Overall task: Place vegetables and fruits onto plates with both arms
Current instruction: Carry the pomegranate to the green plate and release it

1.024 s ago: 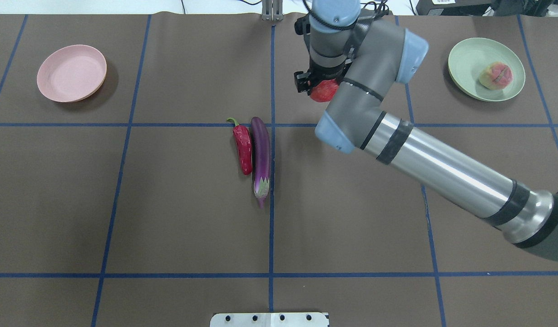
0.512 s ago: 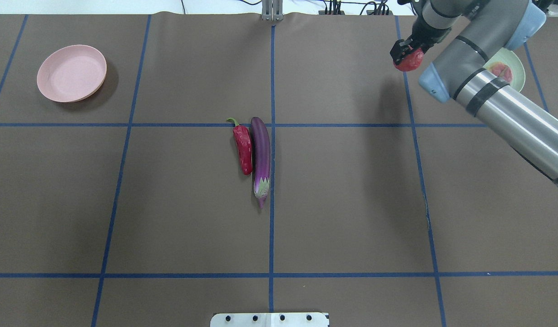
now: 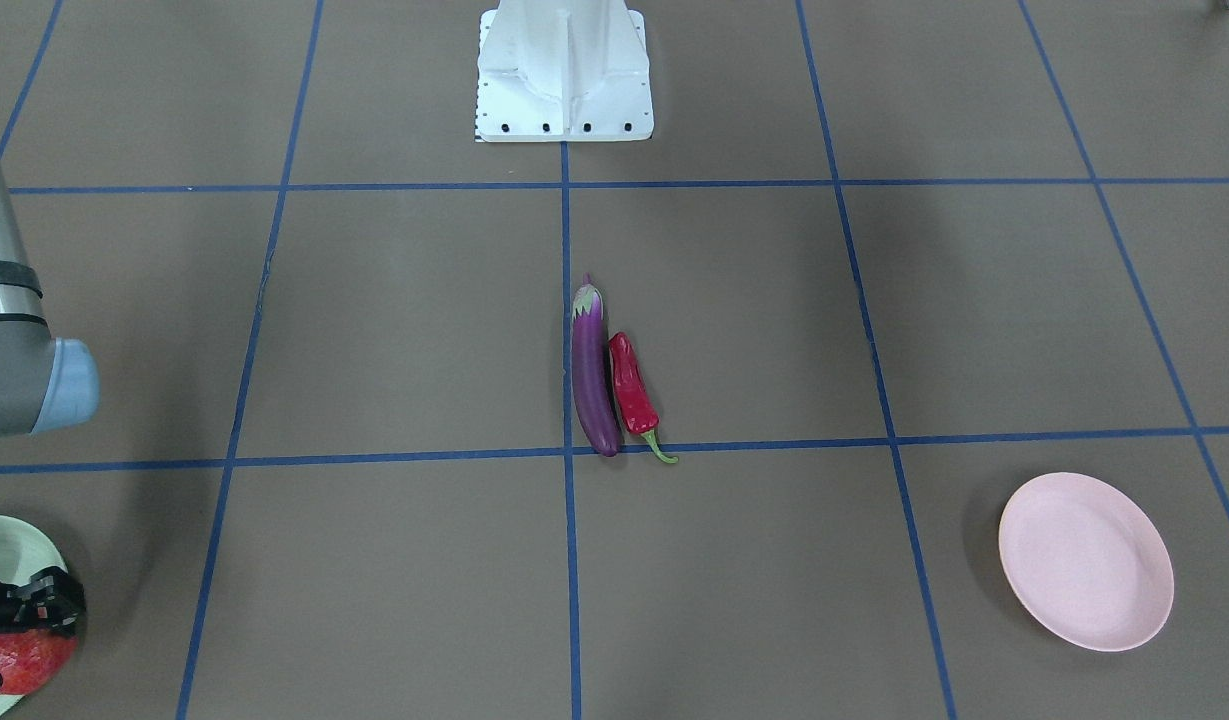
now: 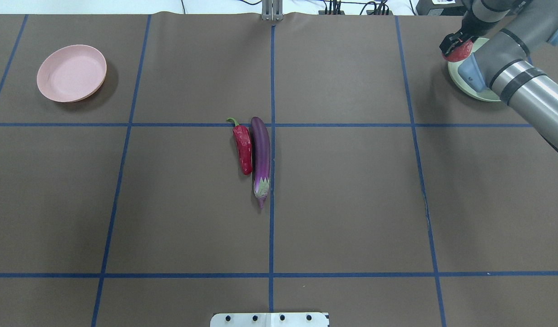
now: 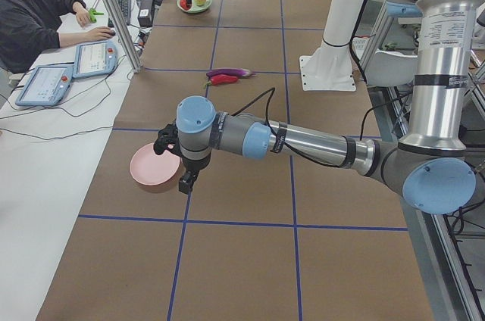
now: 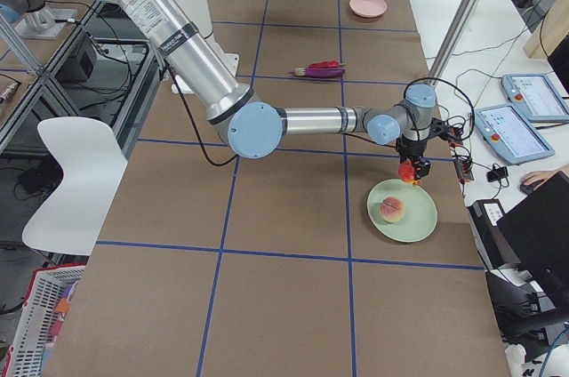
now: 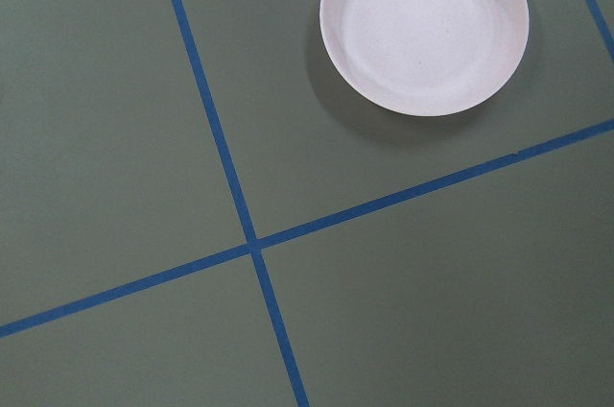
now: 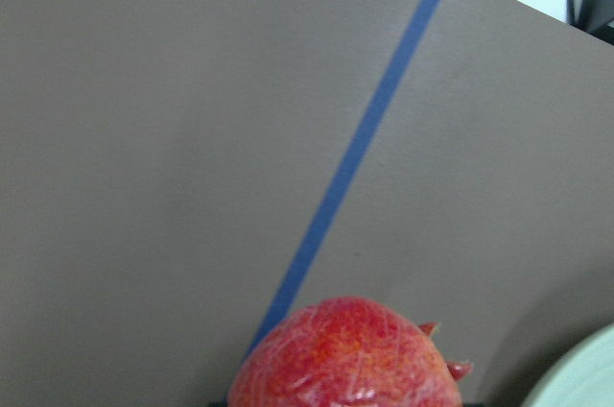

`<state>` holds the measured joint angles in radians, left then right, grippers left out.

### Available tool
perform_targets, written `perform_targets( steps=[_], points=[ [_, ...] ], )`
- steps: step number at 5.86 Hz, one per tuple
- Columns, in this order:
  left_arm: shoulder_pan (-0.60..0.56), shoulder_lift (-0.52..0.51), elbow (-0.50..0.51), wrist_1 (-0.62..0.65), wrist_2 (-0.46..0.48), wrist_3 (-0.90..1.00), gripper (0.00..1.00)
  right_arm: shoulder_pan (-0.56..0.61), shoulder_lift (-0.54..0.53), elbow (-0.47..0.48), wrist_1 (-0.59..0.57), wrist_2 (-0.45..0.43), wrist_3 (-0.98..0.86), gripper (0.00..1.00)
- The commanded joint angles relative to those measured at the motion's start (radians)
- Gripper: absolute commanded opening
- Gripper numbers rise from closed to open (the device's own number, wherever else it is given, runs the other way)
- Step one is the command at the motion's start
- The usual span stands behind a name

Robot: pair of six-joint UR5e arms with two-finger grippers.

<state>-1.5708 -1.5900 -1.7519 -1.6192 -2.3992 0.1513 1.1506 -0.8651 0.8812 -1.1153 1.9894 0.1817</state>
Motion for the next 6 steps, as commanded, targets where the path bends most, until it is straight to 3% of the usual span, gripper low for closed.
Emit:
perform_targets(
  steps=[1, 2, 3, 4, 5, 6],
  points=[
    [0.000, 0.004, -0.006, -0.001, 0.000, 0.001, 1.00, -0.031, -0.037, -0.004, 0.006, -0.134, 0.001, 0.59],
    [0.000, 0.004, -0.006, 0.001, 0.000, -0.001, 1.00, -0.029, -0.037, 0.001, 0.008, -0.130, 0.007, 0.98],
    [0.000, 0.004, -0.006, 0.001, 0.000, -0.002, 1.00, -0.002, -0.038, 0.007, 0.006, -0.077, 0.046, 0.99],
    [0.000, 0.004, -0.006, 0.001, 0.000, -0.003, 1.00, 0.068, -0.040, 0.043, -0.012, 0.094, 0.065, 0.99],
    [0.000, 0.004, -0.008, -0.001, 0.000, -0.007, 1.00, 0.155, -0.049, 0.117, -0.138, 0.276, 0.074, 0.99],
    [0.000, 0.011, -0.041, 0.004, 0.002, -0.009, 1.00, 0.235, -0.102, 0.256, -0.331, 0.331, 0.059, 0.99]
  ],
)
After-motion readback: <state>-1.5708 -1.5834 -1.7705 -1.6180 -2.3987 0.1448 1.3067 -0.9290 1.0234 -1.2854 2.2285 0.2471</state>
